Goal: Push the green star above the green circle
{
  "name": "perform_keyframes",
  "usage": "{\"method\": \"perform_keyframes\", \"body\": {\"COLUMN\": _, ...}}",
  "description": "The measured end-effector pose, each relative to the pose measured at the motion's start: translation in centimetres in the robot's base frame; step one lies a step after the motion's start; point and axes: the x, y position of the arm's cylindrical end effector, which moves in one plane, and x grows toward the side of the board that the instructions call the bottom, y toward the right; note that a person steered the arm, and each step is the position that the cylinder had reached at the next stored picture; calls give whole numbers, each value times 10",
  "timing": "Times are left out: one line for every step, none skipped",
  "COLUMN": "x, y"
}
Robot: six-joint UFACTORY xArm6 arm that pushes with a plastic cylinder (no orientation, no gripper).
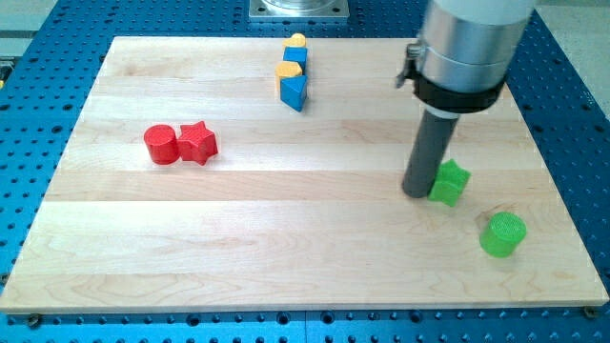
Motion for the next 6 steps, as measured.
{"method": "perform_keyframes", "body": {"x": -10, "y": -17}}
{"method": "perform_keyframes", "body": {"x": -10, "y": 29}}
{"method": "perform_keyframes", "body": {"x": -10, "y": 43}}
{"method": "perform_keyframes", "body": {"x": -3, "y": 41}}
{"method": "perform_keyframes", "body": {"x": 5, "y": 41}}
{"method": "perform_keyframes", "body": {"x": 6, "y": 41}}
